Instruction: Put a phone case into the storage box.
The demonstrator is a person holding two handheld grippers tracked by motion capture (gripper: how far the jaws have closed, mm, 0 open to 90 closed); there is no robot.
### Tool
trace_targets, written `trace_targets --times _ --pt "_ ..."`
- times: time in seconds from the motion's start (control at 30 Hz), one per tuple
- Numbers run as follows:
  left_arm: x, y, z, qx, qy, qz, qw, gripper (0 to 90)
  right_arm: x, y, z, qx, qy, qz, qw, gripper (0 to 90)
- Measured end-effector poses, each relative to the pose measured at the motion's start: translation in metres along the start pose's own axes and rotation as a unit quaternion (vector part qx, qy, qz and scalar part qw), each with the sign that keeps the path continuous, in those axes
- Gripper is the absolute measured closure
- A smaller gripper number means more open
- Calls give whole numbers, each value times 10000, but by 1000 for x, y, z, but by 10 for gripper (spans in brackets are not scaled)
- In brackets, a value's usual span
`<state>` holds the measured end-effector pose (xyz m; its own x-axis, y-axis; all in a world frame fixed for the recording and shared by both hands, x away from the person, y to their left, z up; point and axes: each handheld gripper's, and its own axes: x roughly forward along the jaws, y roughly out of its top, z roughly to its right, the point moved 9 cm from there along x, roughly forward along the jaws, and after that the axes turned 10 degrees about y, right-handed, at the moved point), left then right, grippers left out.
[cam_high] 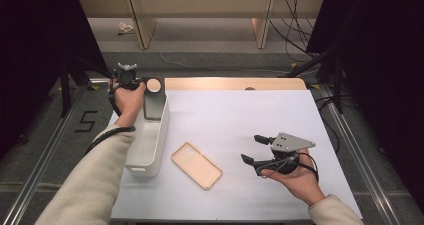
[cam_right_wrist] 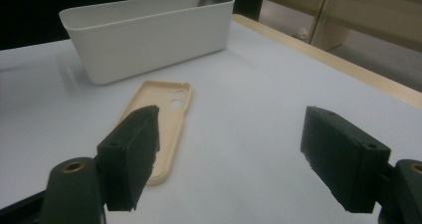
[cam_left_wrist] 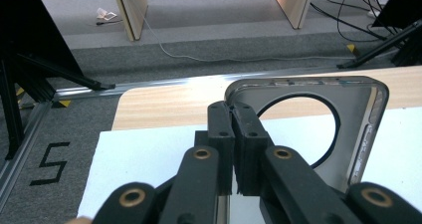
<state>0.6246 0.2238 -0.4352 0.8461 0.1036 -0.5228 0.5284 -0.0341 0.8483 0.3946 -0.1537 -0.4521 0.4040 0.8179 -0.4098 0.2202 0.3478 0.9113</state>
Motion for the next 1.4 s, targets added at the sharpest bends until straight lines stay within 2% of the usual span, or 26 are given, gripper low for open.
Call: trace_targets --times 0.27,0.43,0.6,0.67,0.77,0.83,0.93,1.0,1.1,1.2,1.3,1.4 --pt "2 -5 -1 39 -16 -117 9999 831 0 -1 0 4 5 -18 10000 245" --pt "2 -5 0 66 -60 -88 9999 787 1 -1 0 2 4 -26 10000 244" --pt "-1 -3 -1 39 -73 -49 10000 695 0 -1 0 1 -1 -24 10000 244" --pt "-5 -3 1 49 -123 -34 9999 606 0 -1 0 1 -3 -32 10000 243" --pt "-10 -3 1 73 -150 85 9998 592 0 -1 0 -1 -5 -36 10000 242" --pt "-14 -4 2 8 -256 96 9996 544 0 -1 0 -8 -13 -40 10000 241" --pt "-22 -5 2 -53 -395 125 9991 428 1 -1 0 -6 -10 -56 10000 235" --pt "-29 -6 1 -101 -466 176 9987 292 1 -2 0 -4 -13 -63 10000 231" --pt "-40 -8 3 -136 -718 238 9970 199 1 -1 1 -9 -29 -62 10000 226" --pt "-53 -12 4 -90 -1015 286 9944 141 1 -2 1 -6 -36 -77 10000 216" --pt "-66 -17 4 5 -1223 326 9920 60 1 -2 2 12 -49 -77 10000 202" --pt "-76 -26 3 123 -1326 344 9905 0 3 -4 2 13 -36 -153 9999 192"
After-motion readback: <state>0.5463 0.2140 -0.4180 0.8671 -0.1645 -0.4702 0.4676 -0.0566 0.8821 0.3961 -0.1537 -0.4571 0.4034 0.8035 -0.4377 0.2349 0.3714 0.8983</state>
